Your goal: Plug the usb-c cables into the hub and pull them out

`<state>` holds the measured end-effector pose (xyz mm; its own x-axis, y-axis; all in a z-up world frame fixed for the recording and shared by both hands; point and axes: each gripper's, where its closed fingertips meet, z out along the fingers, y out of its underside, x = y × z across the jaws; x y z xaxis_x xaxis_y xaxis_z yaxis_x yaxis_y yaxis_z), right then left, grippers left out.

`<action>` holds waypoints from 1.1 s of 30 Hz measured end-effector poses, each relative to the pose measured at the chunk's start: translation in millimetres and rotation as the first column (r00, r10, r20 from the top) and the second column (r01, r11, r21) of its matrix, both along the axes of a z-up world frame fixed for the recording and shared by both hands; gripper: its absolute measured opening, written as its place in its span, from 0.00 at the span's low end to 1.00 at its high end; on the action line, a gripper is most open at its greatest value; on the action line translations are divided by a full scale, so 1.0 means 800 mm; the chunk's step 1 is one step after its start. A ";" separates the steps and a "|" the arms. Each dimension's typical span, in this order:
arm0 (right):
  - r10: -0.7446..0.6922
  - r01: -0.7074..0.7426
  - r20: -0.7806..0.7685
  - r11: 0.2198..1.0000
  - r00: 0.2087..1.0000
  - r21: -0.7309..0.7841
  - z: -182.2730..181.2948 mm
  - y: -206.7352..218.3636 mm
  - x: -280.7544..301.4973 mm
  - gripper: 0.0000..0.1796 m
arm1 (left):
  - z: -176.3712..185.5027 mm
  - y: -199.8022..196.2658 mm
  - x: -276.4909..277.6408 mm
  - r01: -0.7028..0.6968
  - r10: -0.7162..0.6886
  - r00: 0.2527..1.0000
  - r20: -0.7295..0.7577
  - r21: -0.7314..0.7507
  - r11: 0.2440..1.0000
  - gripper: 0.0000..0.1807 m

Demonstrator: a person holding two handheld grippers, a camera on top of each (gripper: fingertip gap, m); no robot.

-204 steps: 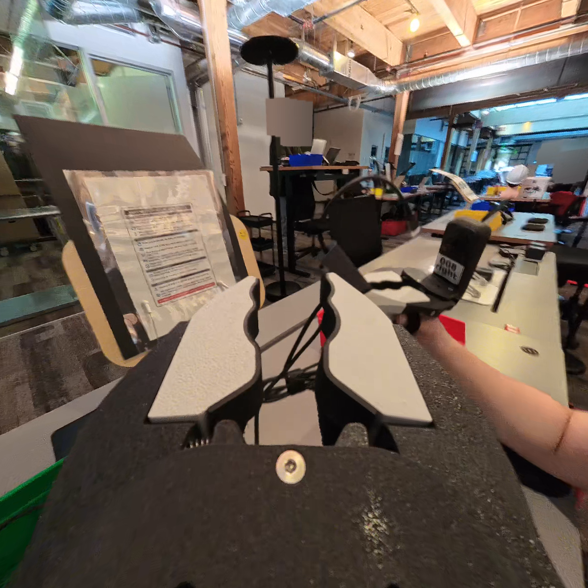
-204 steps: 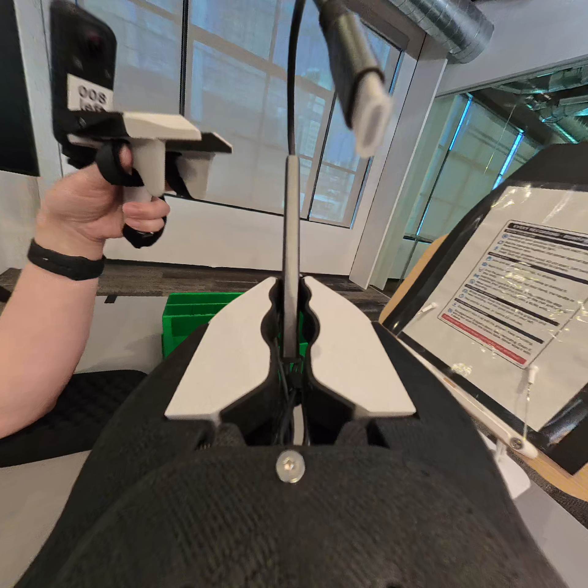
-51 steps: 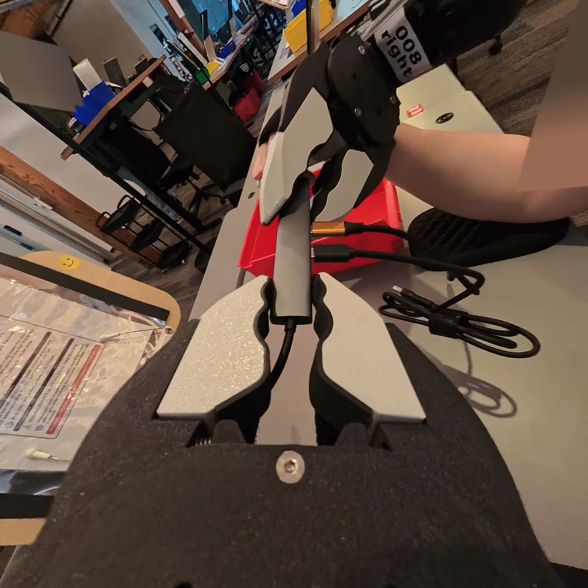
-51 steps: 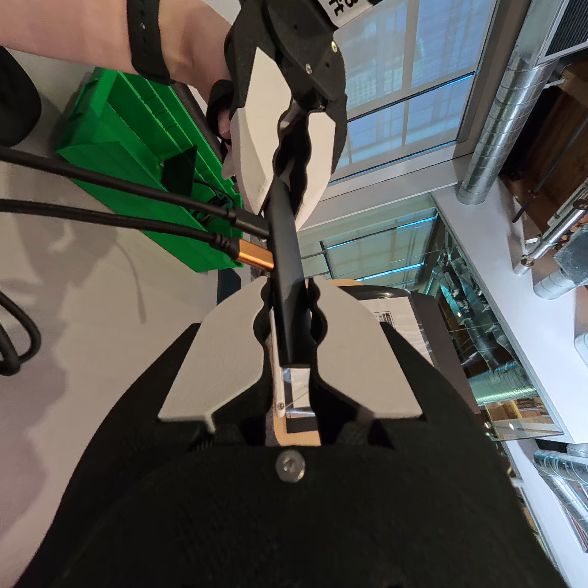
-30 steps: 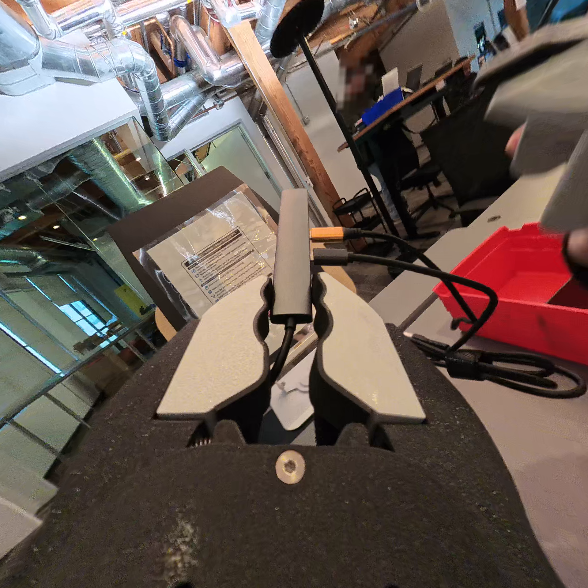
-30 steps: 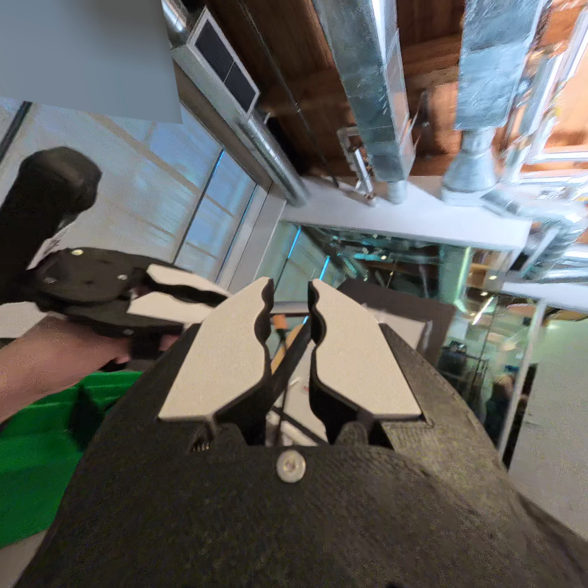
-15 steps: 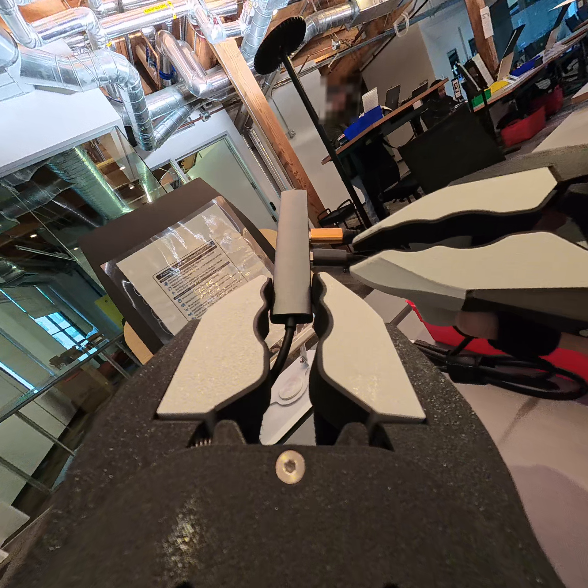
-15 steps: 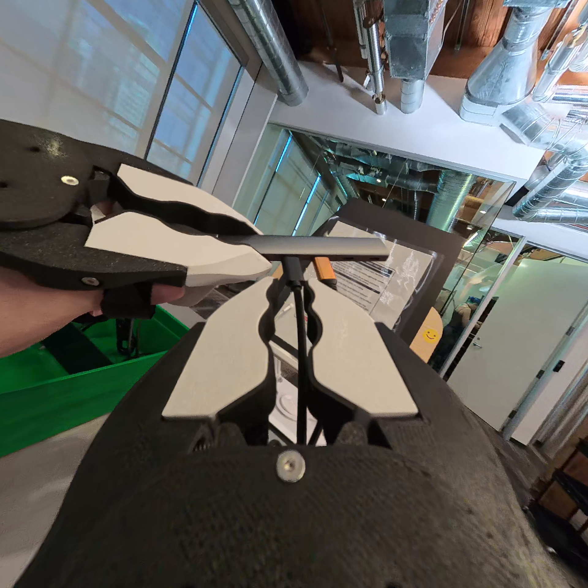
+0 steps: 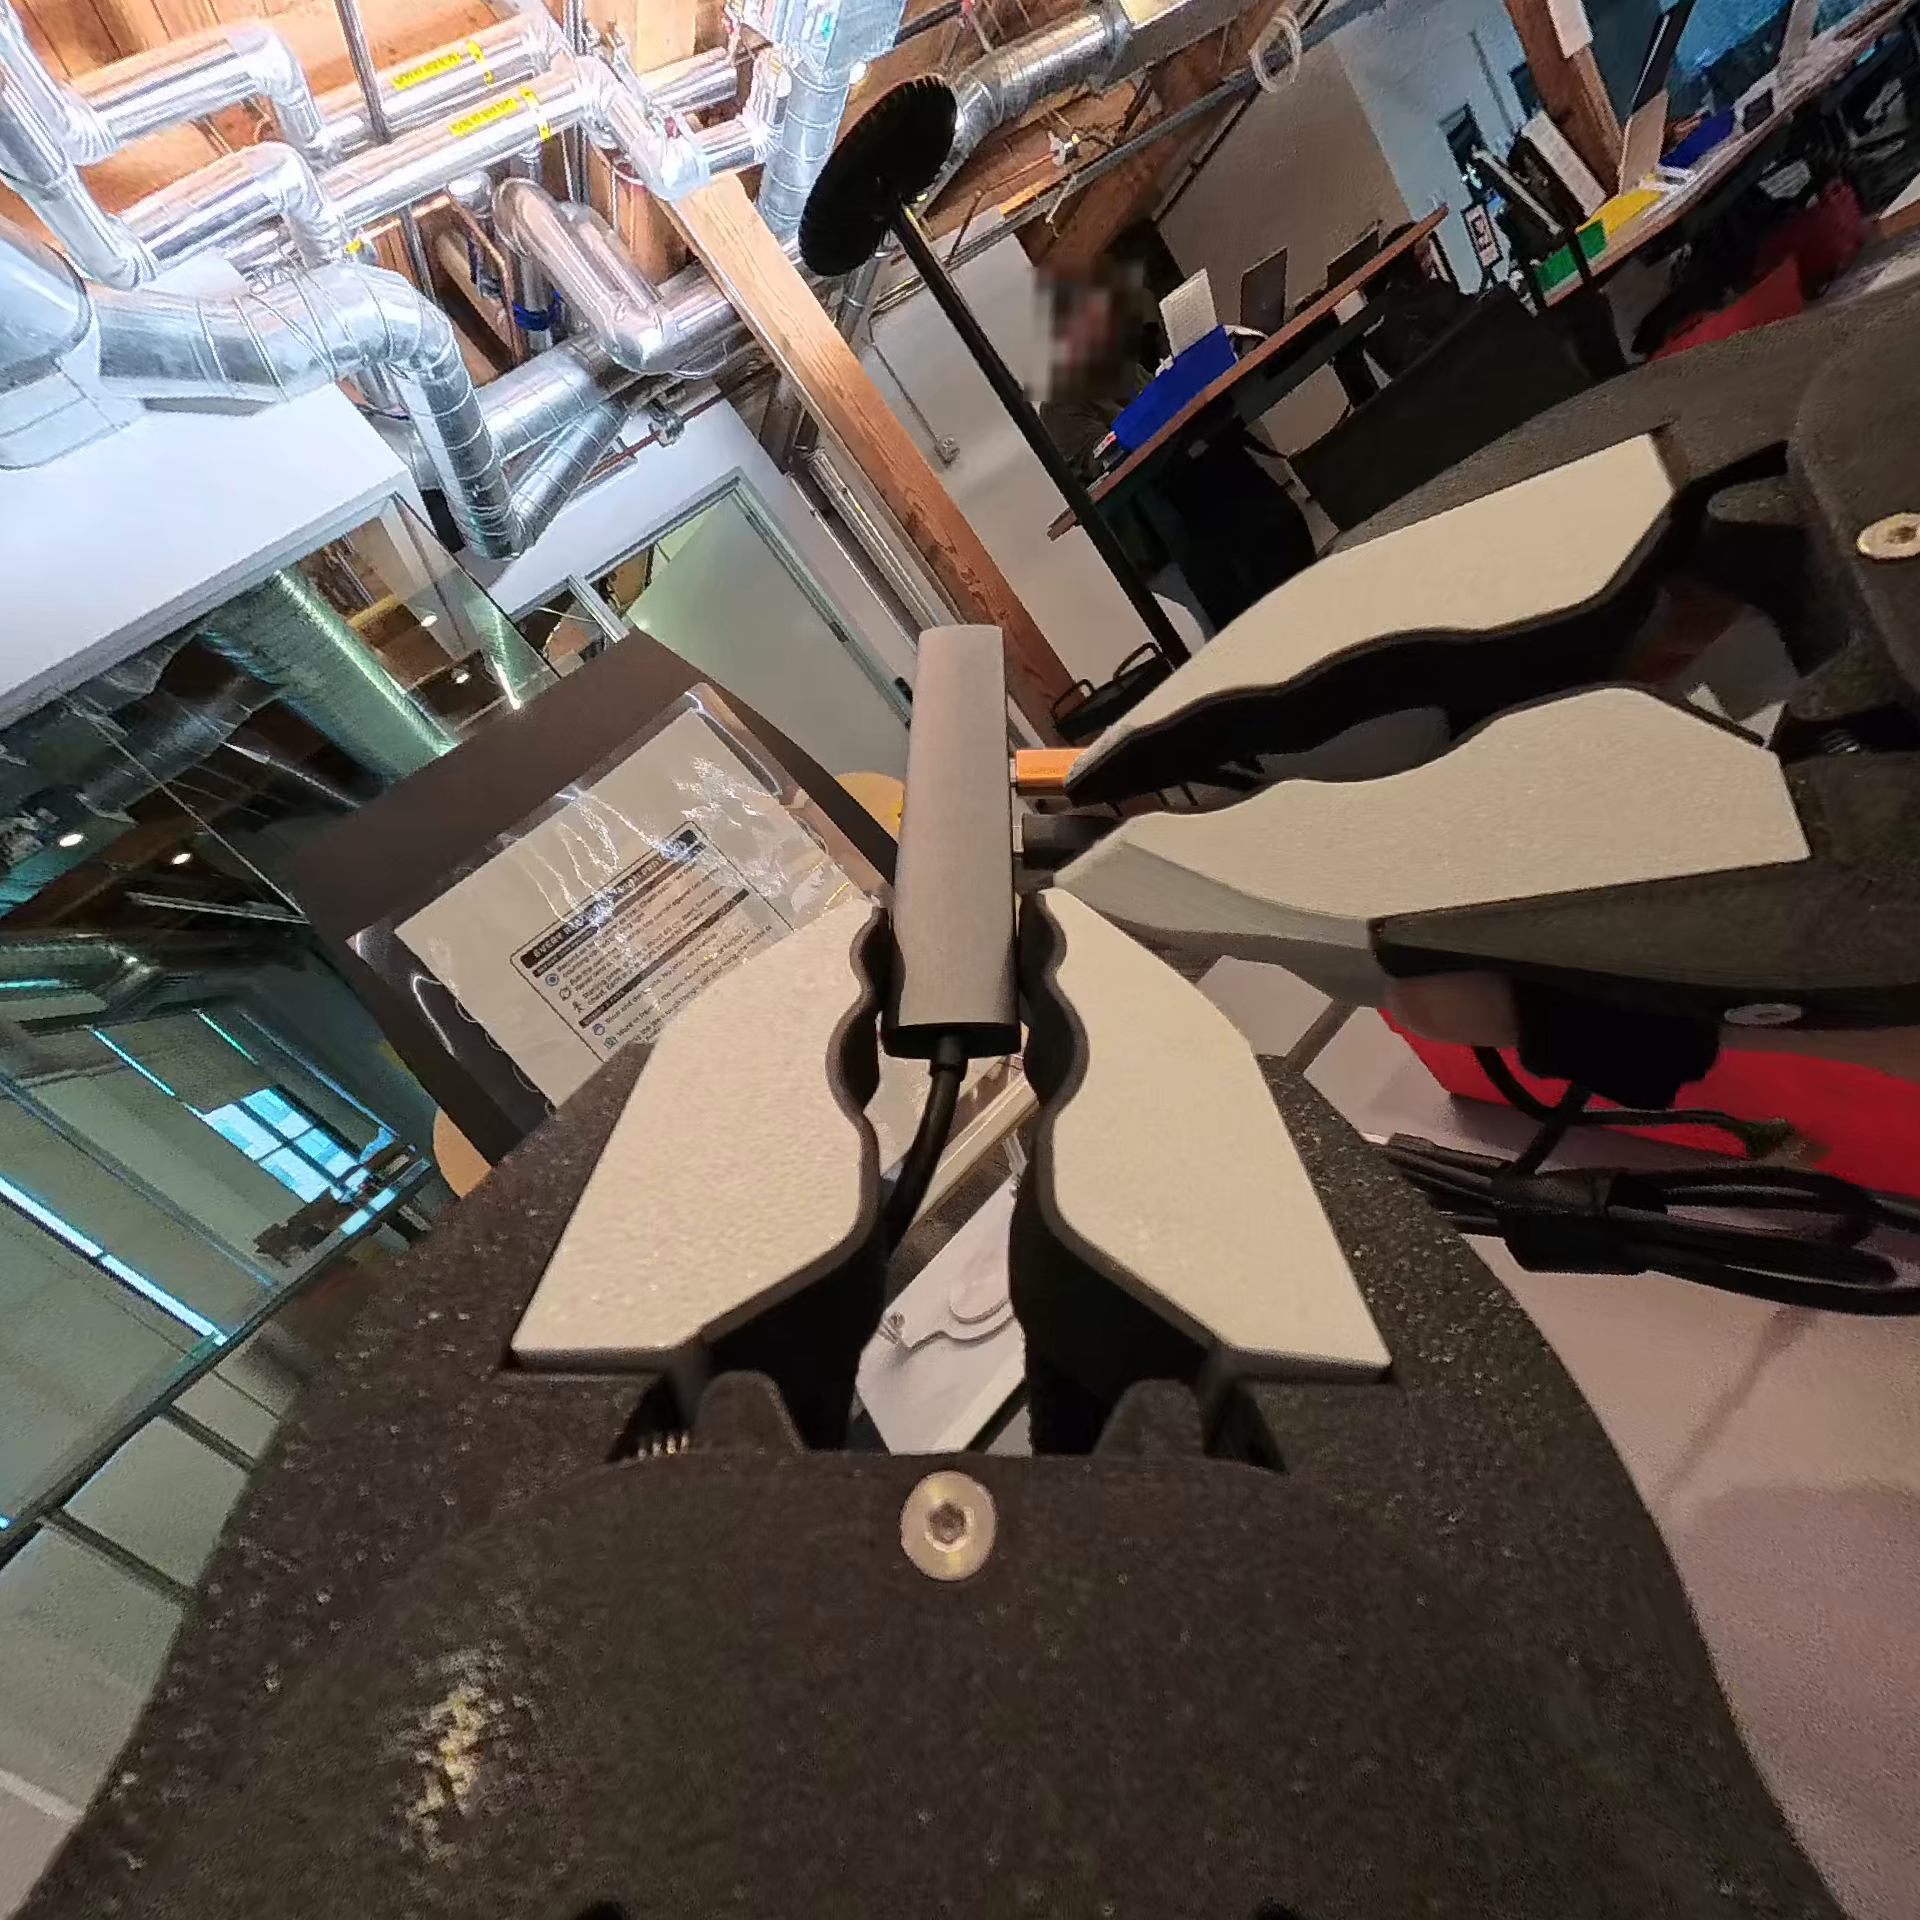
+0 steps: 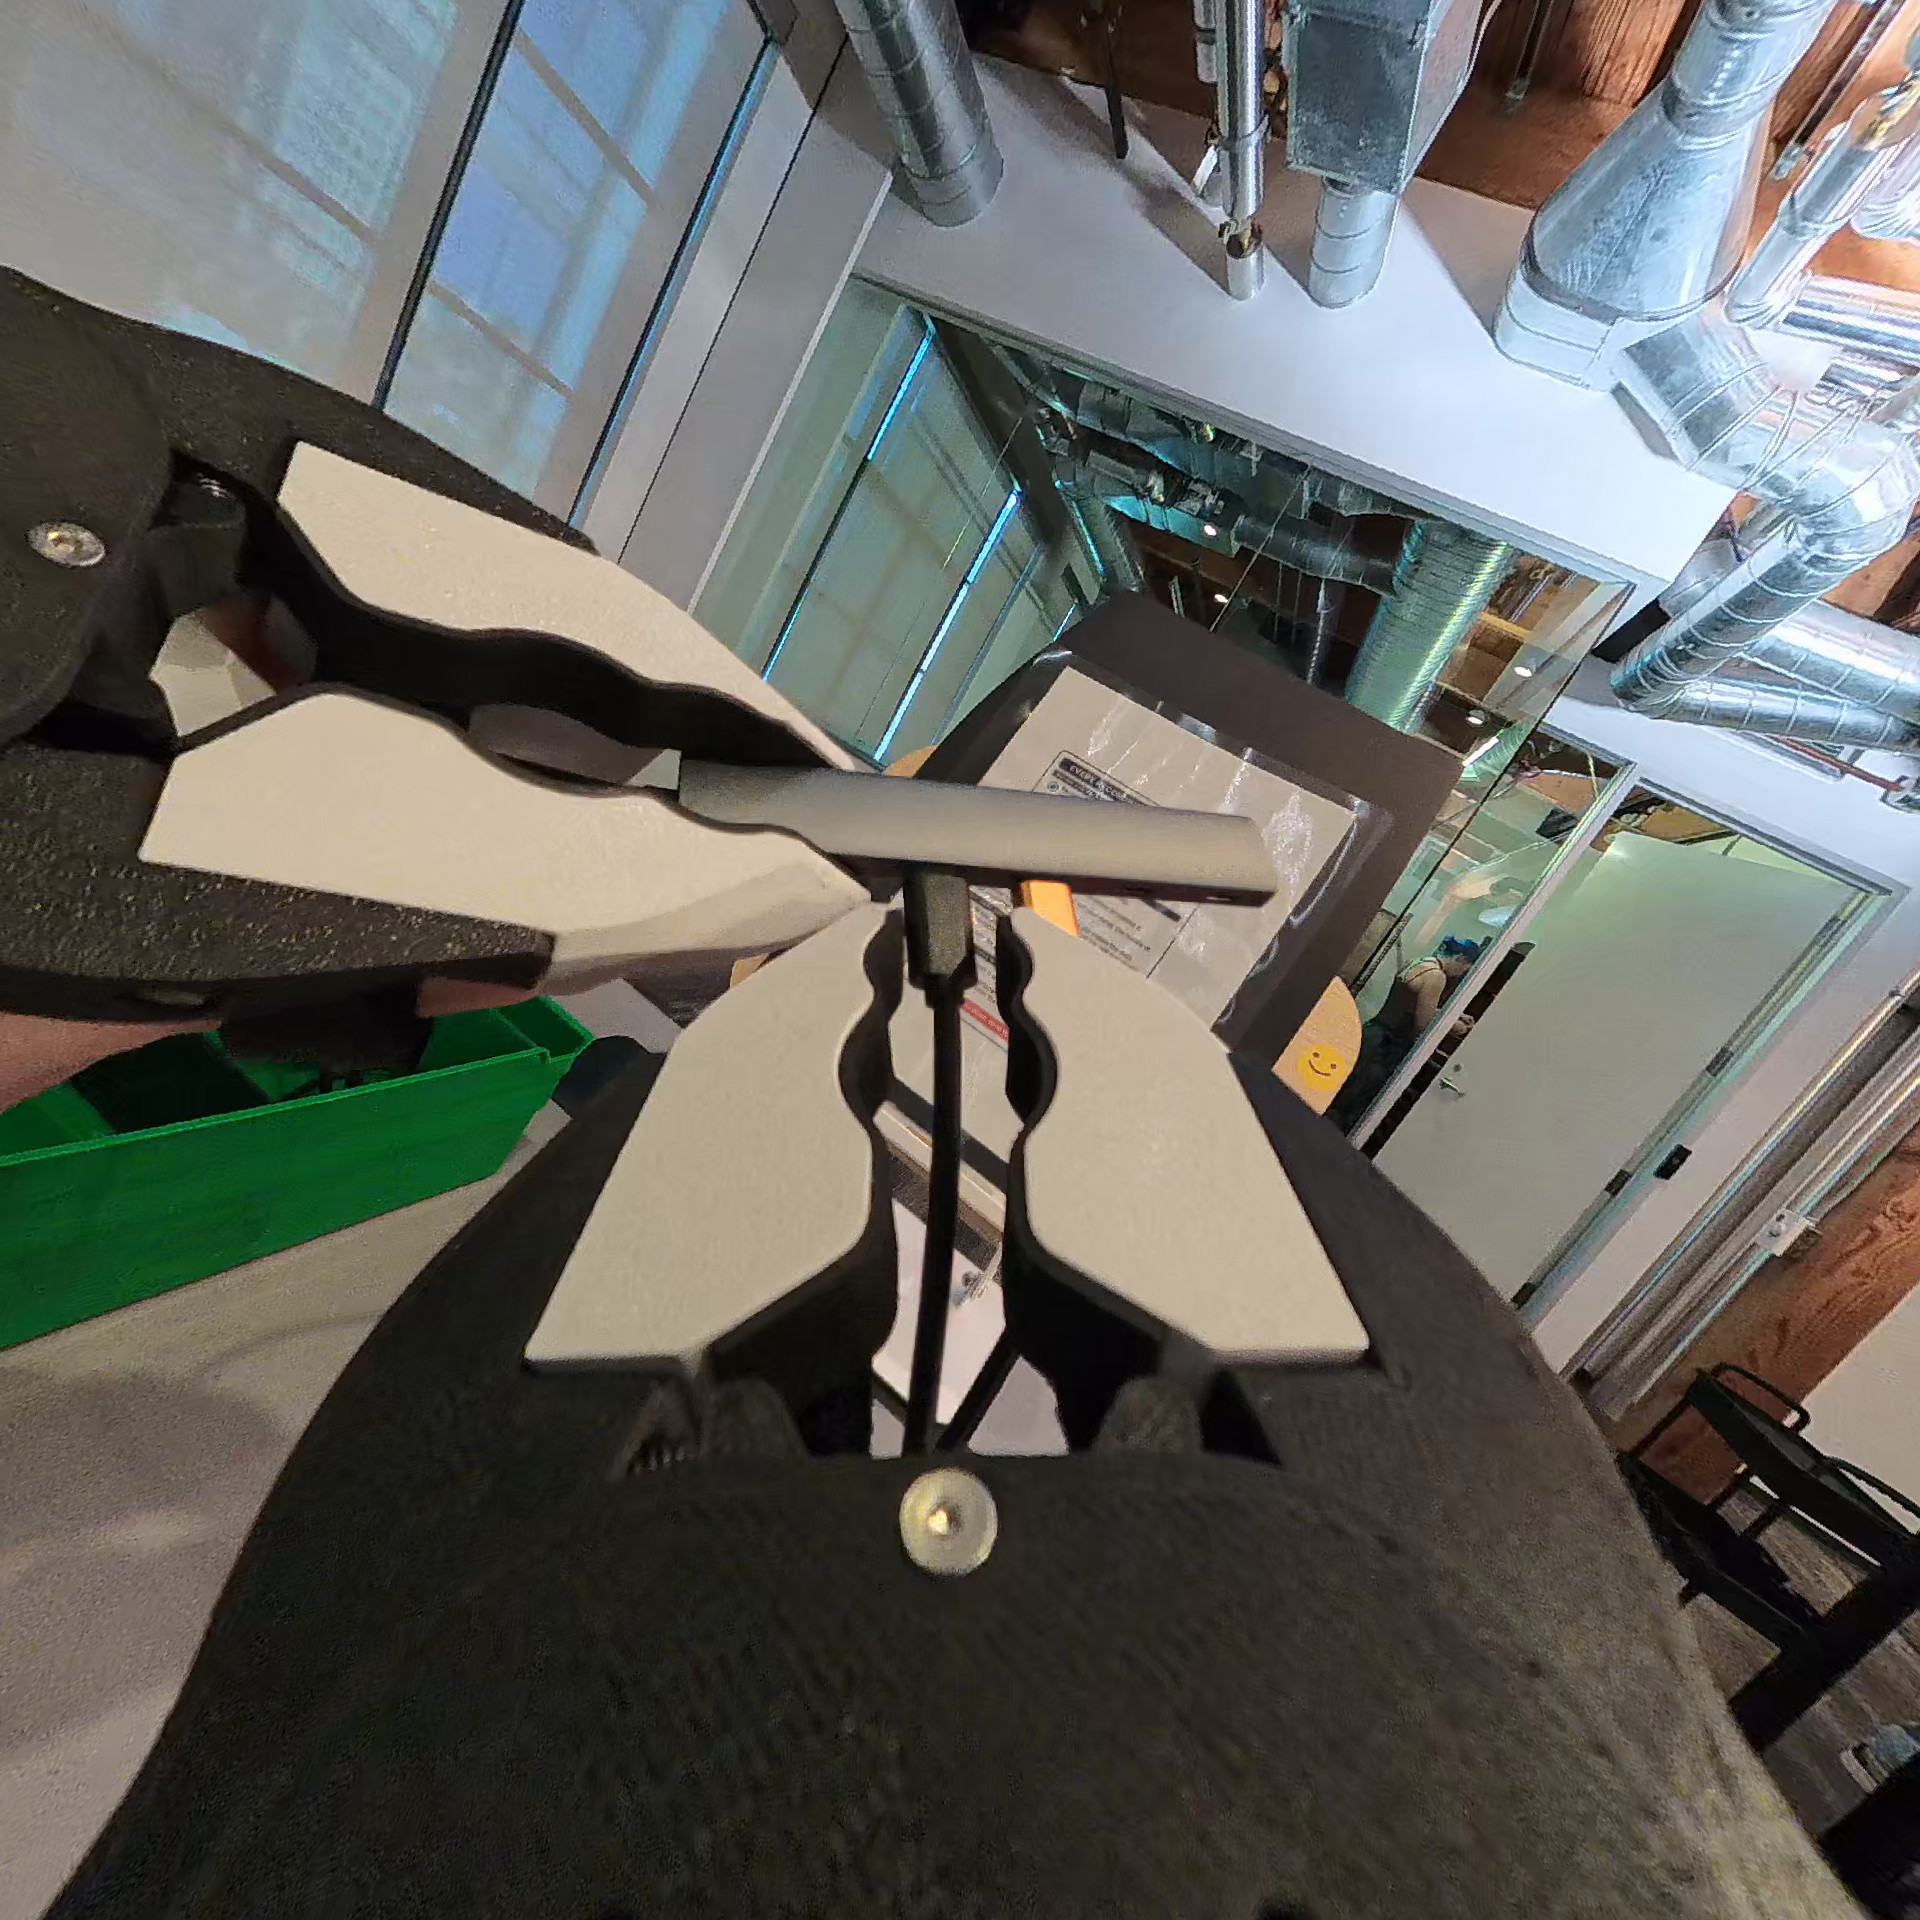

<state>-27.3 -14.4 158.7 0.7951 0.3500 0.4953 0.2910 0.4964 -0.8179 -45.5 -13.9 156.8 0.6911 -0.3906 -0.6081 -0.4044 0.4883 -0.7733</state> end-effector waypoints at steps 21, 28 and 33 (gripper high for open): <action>-0.264 0.150 0.327 0.931 0.907 0.334 -0.005 -0.001 -0.005 0.09 | -0.002 -0.003 -0.001 0.045 -0.042 0.999 0.025 -0.104 0.994 0.13; -0.191 -0.066 0.456 0.869 0.869 0.490 0.005 -0.053 -0.025 0.10 | 0.004 -0.008 -0.016 0.143 -0.128 0.988 0.081 -0.216 0.966 0.13; 0.151 -0.249 0.255 0.877 0.955 0.410 0.055 -0.109 0.003 0.12 | 0.014 -0.015 -0.029 0.255 -0.214 0.961 0.173 -0.265 0.930 0.13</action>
